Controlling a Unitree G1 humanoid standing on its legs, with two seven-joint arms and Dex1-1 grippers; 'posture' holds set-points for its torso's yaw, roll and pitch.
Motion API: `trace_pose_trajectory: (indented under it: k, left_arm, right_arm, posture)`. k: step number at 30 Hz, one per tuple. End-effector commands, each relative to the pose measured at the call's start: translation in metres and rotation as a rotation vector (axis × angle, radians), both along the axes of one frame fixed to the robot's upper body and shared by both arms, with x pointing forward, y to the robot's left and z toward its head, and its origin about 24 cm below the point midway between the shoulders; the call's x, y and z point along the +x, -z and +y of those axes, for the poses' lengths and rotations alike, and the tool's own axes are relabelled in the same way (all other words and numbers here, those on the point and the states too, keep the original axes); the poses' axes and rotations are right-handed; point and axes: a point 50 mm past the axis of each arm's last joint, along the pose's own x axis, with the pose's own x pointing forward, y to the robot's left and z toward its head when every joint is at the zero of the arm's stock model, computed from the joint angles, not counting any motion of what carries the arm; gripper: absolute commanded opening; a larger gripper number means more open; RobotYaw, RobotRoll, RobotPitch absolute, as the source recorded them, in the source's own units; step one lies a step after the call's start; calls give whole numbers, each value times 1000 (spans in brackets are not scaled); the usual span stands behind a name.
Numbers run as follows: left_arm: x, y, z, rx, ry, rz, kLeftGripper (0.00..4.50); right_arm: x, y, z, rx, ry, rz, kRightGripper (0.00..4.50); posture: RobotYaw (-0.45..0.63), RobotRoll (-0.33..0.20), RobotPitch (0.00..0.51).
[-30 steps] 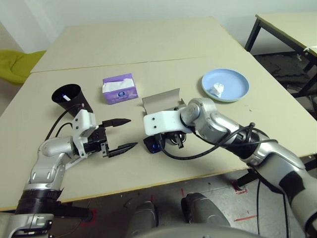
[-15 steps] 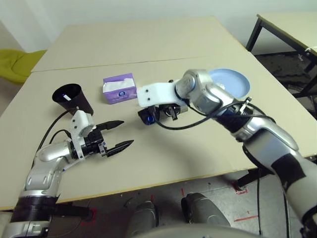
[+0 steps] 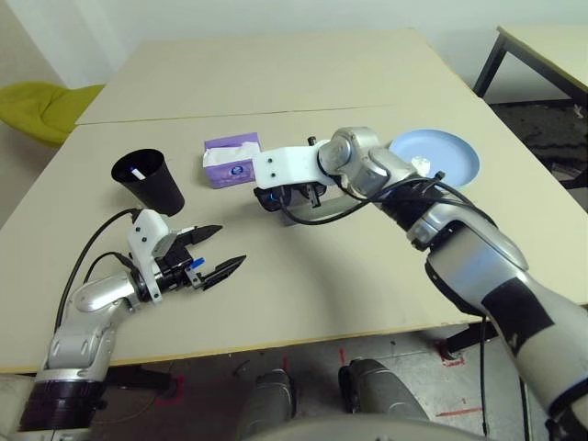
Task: Organize and tidy the items on the table.
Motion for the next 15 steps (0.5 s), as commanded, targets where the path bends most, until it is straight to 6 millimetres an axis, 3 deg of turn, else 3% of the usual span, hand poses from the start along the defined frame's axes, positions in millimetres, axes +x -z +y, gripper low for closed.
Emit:
trace_pose_trajectory:
  k: [1,15]
  left_arm:
    - [-3,0,1,-2,-10,4,4500]
    - [-1,3,-1,-13,14,3,4500]
  right_arm:
    - [4,6,-8,2,24,0,143]
    - [10,19,-24,-34,89,4,143]
  posture:
    - [-80,0,86]
    - [-91,0,91]
